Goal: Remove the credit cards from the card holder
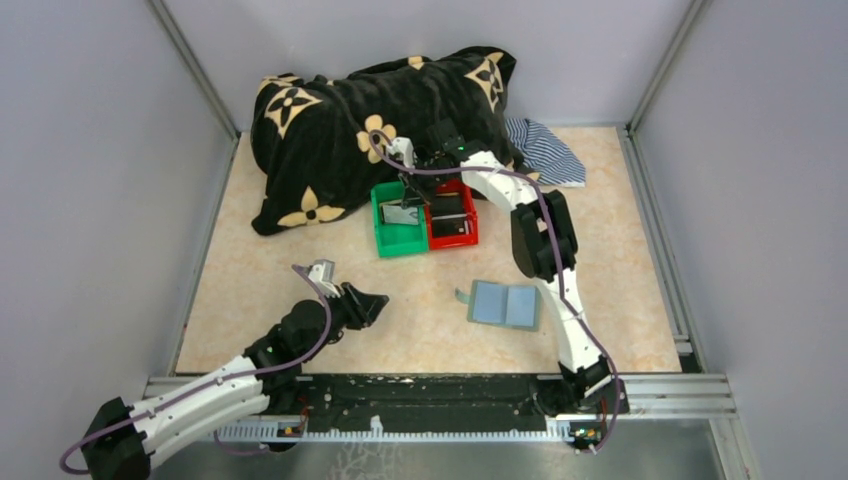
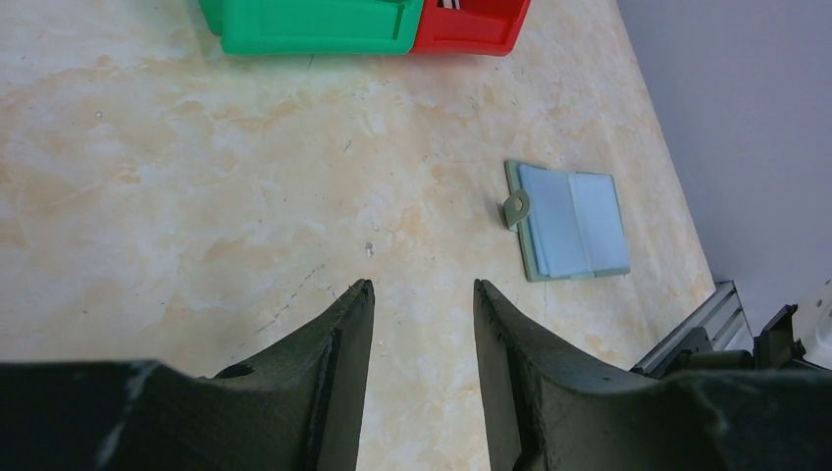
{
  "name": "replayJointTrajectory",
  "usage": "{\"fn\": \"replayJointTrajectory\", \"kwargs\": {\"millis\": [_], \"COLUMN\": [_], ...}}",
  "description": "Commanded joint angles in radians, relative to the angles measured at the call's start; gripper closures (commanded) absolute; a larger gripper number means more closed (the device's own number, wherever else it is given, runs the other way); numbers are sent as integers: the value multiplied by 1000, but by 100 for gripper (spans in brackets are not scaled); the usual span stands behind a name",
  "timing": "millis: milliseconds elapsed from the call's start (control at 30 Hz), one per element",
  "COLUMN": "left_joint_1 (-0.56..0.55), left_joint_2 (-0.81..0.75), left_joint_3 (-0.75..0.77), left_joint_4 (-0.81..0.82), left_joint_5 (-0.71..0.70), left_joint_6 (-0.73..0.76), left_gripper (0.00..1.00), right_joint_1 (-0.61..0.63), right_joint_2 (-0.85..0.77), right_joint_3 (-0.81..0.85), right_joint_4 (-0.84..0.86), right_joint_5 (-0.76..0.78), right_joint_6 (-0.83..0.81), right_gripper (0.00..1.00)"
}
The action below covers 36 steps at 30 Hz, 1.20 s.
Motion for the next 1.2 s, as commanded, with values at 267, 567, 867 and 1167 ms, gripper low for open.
{"fn": "replayJointTrajectory", "kwargs": {"millis": [267, 567, 867, 1167], "left_joint_1": [7, 12, 13, 12], "left_joint_2": [15, 27, 80, 205], "left_joint_3": [13, 1, 56, 130], "left_joint_4": [48, 87, 100, 146], "left_joint_5": [21, 40, 58, 81], "left_joint_6": [9, 10, 101, 93], "left_gripper": [53, 53, 48, 40], "right_joint_1": [11, 39, 79, 50], "right_joint_2": [-92, -251, -428, -795], "right_joint_3": [-88, -252, -432, -780], "right_joint_4": [218, 312, 462, 664], "right_joint_5": [34, 83, 103, 232], "right_joint_6": [32, 42, 115, 299], "right_gripper": [54, 82, 90, 42]}}
